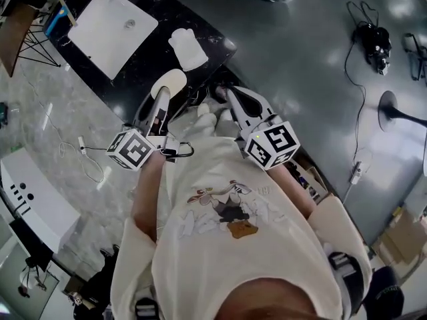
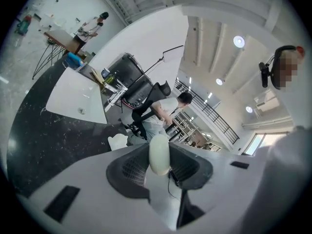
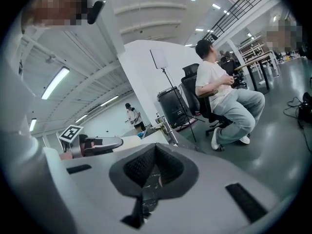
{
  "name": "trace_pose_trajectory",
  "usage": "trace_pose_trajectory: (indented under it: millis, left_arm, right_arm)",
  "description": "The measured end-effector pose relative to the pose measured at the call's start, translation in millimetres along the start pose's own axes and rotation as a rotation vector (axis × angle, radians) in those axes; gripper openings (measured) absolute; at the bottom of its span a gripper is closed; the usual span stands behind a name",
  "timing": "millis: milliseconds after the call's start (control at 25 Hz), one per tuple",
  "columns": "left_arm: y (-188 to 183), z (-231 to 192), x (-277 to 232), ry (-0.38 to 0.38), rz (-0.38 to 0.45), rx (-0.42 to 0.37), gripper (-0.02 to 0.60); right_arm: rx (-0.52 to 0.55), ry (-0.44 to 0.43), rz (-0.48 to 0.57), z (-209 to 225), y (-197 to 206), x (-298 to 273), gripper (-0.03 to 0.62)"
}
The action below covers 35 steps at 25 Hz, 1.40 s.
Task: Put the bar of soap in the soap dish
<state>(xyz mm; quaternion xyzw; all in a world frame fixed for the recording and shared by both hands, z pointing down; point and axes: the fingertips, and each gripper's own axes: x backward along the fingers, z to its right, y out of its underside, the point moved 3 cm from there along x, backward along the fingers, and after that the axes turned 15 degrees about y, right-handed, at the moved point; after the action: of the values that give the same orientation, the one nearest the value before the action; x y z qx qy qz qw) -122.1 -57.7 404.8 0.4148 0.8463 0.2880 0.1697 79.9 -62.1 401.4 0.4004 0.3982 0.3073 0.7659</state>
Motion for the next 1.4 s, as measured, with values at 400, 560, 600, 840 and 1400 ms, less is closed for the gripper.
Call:
trace_pose_trajectory:
  millis: [400, 560, 600, 840, 1400]
  left_arm:
    - [-13.9, -8.0, -36.1, -0.086, -0.157, -0.311, 0.127]
    - [-15.7, -10.9, -51.2, -0.151, -0.261, -0.529, 0.127]
    - [-14.5, -11.0, -55.7, -0.165, -0.283, -0.578, 0.127]
    - [-7.8, -22.3, -80.1, -0.266, -0.430, -0.851, 0.127]
    - [28.2, -60.3, -124.7, -0.334, -0.702, -1.228, 0.127]
  right_arm:
    - [0.023, 0.009, 0.012, -8.3, -1.5, -5.0, 0.006]
    - [0.048, 0.025, -0.032, -8.2, 5.9, -16.6, 0.006]
    - [0.049, 0.026, -0.040, -7.2, 8.0, -19.0, 0.006]
    - [0.044, 0.016, -0.067, -7.3, 10.1, -32.9, 0.006]
    - [0.135, -0.001, -0.136, -0.8, 22.0, -78.6, 0.006]
